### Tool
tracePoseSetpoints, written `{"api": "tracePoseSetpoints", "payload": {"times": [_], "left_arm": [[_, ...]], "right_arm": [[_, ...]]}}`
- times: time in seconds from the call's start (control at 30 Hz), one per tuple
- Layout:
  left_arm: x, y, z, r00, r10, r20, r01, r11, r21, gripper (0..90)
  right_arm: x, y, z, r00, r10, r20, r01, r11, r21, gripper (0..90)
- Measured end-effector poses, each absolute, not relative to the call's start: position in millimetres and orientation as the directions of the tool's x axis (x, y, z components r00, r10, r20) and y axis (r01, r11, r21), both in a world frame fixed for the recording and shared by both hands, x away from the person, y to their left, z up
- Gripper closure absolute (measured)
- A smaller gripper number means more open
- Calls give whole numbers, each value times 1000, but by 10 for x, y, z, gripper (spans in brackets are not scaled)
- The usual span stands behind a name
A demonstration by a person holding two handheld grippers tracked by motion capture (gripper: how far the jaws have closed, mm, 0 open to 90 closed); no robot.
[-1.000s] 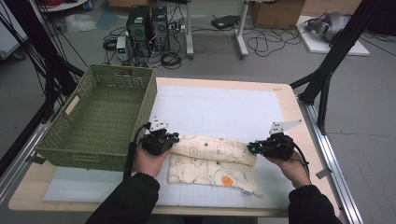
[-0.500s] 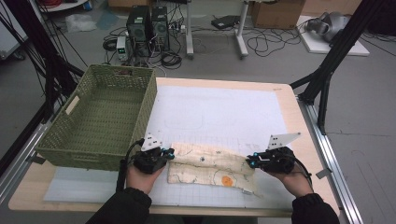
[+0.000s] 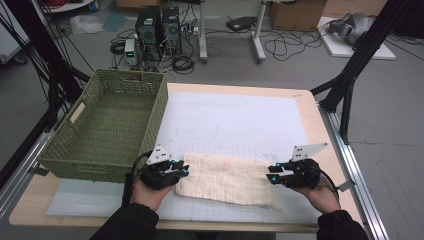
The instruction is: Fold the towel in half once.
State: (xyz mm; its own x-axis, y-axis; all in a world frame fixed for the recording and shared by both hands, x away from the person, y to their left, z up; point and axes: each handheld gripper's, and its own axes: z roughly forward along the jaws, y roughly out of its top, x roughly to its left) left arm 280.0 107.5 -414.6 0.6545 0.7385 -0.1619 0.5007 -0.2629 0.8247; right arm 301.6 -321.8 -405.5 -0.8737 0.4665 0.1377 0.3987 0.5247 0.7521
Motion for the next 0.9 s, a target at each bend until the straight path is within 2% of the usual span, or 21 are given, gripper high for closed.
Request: {"api": "tracePoseSetpoints", "payload": {"times": [0.2,0.27,0.33,0.37,0.5,0.57,0.73,0.9], "left_arm": [[3062,945,-4275,618,772,-151,526,-262,809,651],[3147,899,-4322,598,792,-122,530,-277,802,623],[3206,877,-4364,579,807,-118,542,-274,794,604],[3224,865,-4384,573,813,-106,544,-280,791,627],[3261,844,-4438,577,814,-67,548,-324,771,840],[3260,846,-4425,575,815,-73,552,-320,770,882],[3231,853,-4376,572,816,-82,535,-295,792,885],[3268,850,-4384,557,826,-90,527,-267,807,874]], "right_arm": [[3267,-3224,-4205,-833,544,105,445,544,711,529],[3330,-3217,-4264,-825,555,106,461,554,693,529],[3362,-3191,-4302,-828,552,97,460,571,680,590],[3366,-3175,-4310,-835,545,77,445,586,677,635],[3381,-3106,-4340,-858,511,56,413,621,666,851],[3382,-3099,-4314,-855,516,52,414,618,669,859],[3409,-3169,-4164,-831,554,46,421,573,703,860],[3539,-3163,-4271,-813,581,38,459,598,657,858]]}}
